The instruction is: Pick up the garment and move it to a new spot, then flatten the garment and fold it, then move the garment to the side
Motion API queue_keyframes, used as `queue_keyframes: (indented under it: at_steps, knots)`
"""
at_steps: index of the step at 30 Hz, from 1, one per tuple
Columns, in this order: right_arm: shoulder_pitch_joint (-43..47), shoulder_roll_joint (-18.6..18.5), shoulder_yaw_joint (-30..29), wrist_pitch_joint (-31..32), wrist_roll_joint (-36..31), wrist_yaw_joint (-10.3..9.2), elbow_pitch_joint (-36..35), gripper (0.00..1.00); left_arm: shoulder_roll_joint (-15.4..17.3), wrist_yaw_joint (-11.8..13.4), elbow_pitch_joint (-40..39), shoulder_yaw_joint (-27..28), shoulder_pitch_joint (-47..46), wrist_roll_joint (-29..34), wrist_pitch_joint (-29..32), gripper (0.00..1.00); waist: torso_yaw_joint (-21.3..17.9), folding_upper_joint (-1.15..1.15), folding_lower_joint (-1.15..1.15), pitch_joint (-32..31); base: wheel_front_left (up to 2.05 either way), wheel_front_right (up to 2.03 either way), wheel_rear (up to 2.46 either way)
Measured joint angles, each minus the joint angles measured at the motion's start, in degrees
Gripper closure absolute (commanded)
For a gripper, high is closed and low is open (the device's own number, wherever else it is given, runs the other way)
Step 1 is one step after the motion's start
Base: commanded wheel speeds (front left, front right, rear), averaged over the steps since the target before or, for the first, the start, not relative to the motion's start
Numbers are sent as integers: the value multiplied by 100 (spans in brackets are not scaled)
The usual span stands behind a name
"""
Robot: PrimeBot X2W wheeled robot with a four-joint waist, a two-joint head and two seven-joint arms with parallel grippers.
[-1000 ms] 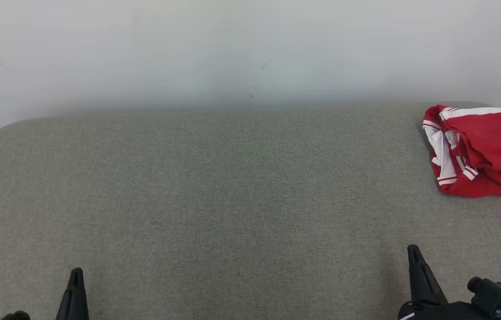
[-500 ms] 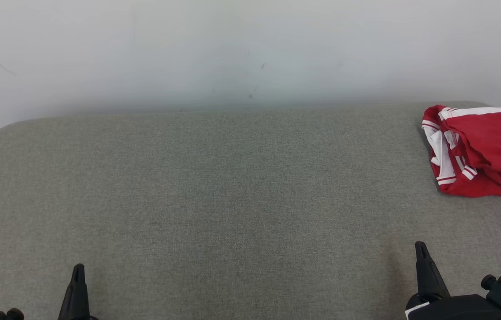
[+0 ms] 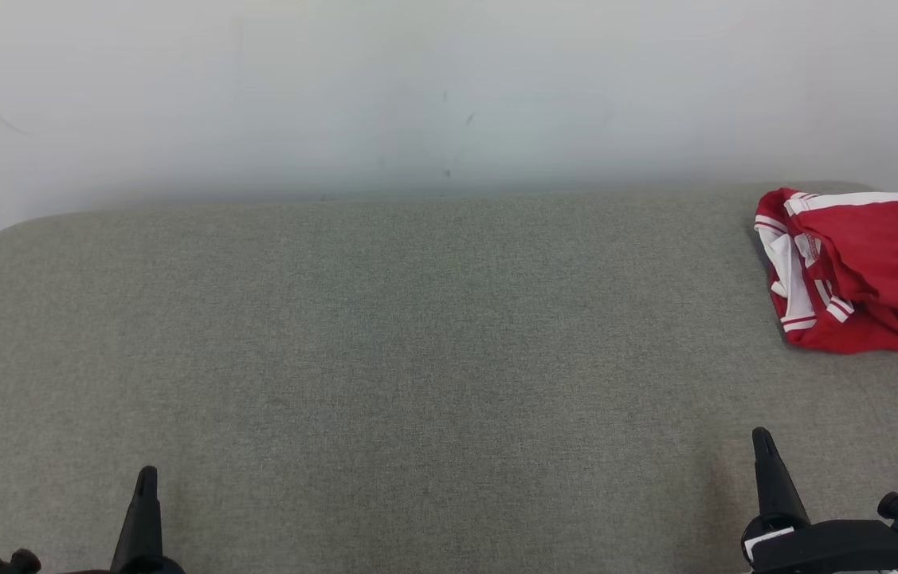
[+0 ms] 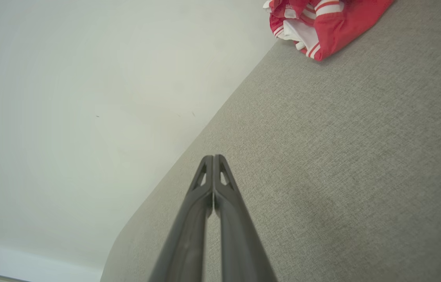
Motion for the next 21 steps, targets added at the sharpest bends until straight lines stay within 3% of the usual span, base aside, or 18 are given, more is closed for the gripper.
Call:
queue_keyframes:
  at_steps: [21]
  knots:
    - [-122, 2, -172, 347, 1379, 0, -5, 100, -3, -1, 71, -27, -183, -1380, 354, 100, -18, 0, 0, -6, 0, 0, 0]
